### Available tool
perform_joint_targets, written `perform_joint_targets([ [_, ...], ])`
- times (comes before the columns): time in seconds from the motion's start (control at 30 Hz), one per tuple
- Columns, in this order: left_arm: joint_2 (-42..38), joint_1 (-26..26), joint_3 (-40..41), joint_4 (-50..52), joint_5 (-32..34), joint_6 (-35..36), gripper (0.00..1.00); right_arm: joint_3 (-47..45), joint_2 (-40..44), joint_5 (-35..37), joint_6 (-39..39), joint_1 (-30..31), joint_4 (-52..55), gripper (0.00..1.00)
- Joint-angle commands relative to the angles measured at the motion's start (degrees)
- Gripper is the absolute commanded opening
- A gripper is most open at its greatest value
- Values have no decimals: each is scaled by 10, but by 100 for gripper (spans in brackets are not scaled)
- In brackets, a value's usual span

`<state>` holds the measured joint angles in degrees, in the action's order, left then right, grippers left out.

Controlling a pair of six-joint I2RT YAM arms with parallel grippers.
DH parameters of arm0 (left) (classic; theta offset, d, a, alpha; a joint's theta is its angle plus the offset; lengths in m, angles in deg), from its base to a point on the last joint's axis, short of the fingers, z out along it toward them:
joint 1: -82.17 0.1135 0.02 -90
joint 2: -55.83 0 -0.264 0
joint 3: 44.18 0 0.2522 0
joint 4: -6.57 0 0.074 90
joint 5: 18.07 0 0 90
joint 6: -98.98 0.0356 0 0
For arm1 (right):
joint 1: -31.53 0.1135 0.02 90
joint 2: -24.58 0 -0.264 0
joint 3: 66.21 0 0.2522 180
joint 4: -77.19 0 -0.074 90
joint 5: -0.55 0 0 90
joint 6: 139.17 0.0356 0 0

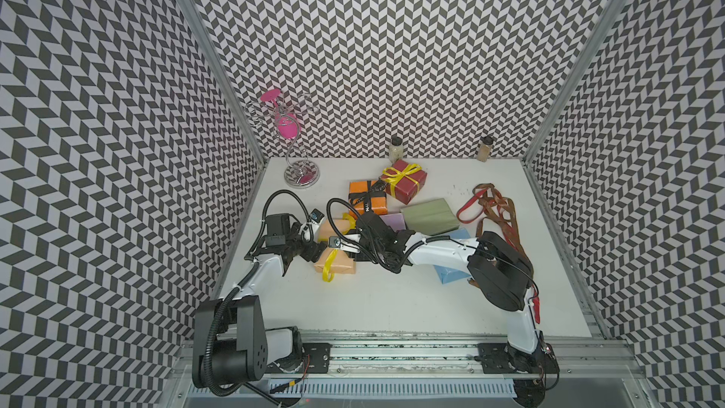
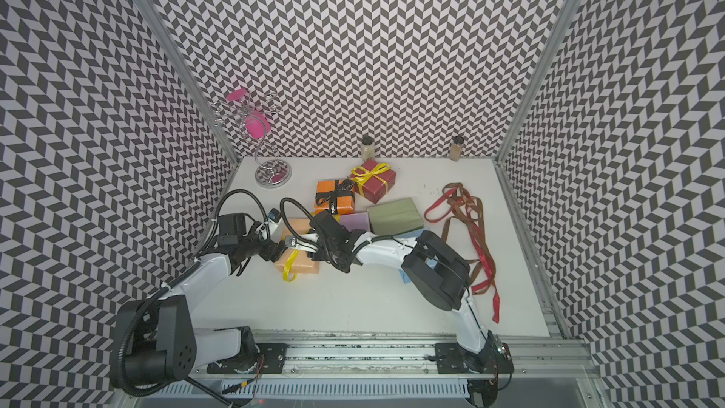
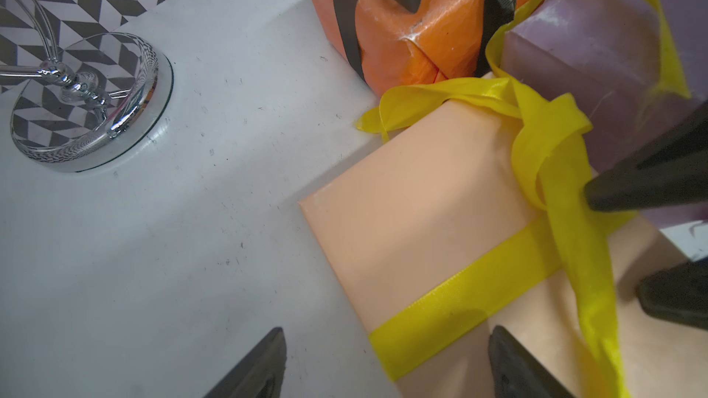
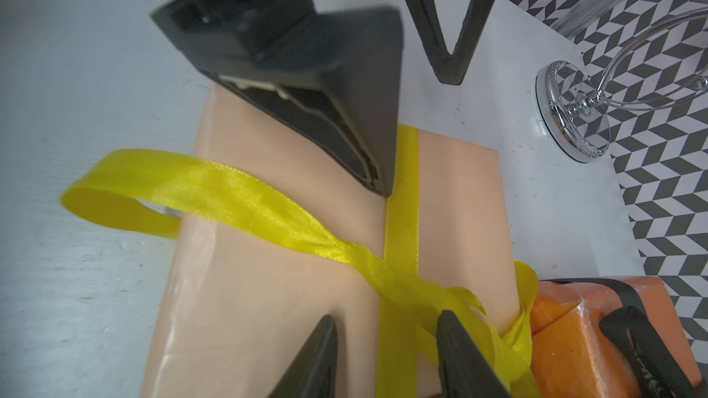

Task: Untie the ribbon bows on the gift boxes
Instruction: Untie the ribbon from the gift box.

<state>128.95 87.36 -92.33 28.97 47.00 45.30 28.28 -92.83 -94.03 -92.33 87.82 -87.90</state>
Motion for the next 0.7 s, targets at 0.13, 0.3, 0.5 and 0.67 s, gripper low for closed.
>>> perform_joint_targets([
  [0.13,5,-5,19,6,21,13,83,14,-11,26,-8,6,-35,39],
  [0.3,5,-5,21,6,20,11,83,17,-15,39,-3,6,-53,33],
  [0.5,14,-5,16,18,9,18,84,14,-13,37,-2,6,-69,33],
  [0.67,31,-5,8,25,2,19,84,14,-19,34,-1,7,-73,30],
])
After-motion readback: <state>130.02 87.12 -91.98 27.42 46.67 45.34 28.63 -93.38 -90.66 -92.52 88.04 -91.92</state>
